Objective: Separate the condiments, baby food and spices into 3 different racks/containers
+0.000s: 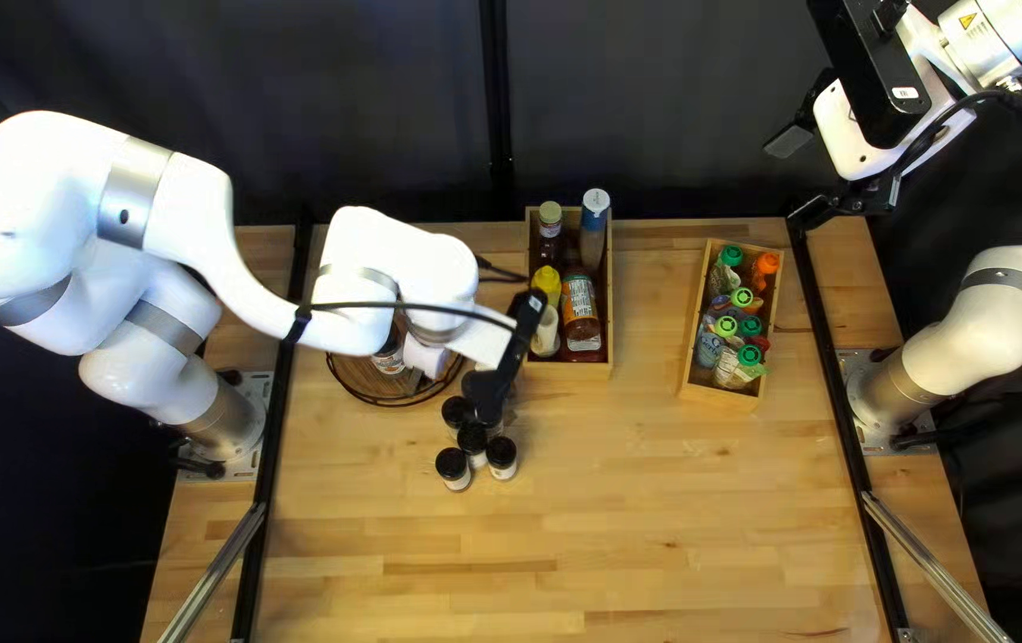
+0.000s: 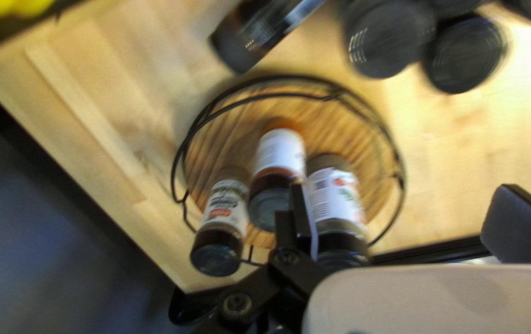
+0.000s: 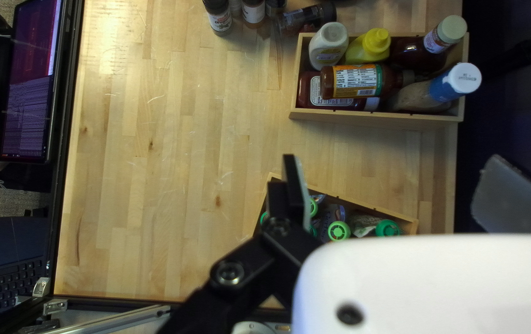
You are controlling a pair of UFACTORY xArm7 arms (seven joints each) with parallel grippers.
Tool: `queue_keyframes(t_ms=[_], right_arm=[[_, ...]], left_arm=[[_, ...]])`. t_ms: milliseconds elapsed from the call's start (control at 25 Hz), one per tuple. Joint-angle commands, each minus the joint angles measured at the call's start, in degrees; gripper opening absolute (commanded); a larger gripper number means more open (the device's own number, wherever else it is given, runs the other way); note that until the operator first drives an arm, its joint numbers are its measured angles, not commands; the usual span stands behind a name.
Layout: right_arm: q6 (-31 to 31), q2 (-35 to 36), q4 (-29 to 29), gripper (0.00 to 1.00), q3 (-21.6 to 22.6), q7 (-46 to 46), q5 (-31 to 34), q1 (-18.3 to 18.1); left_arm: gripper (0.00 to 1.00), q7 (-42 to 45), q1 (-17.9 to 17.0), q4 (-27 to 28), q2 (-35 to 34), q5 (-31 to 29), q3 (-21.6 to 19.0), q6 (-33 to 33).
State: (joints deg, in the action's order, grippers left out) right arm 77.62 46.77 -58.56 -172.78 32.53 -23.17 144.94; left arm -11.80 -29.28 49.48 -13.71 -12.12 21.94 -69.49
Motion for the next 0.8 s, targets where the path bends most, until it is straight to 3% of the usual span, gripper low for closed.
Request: queue_keyframes(t_ms=[40,440,800], right_arm=[[0.0,0.0,0.0,1.0,0.0,0.0,0.0,0.0],[0.0,0.0,0.0,1.0,0.0,0.0,0.0,0.0],[0.0,0.0,0.0,1.0,0.0,0.0,0.0,0.0]], left_arm=[[1.0,17.52,-1.92,2.19,-0.31,1.95,-5.66,-0.16],[1.0,57.35,-2.5,2.97,3.13,3.19,-11.75,3.4],[1.0,76.51,-2.04,-1.4,5.12,1.96,-13.04,7.5]])
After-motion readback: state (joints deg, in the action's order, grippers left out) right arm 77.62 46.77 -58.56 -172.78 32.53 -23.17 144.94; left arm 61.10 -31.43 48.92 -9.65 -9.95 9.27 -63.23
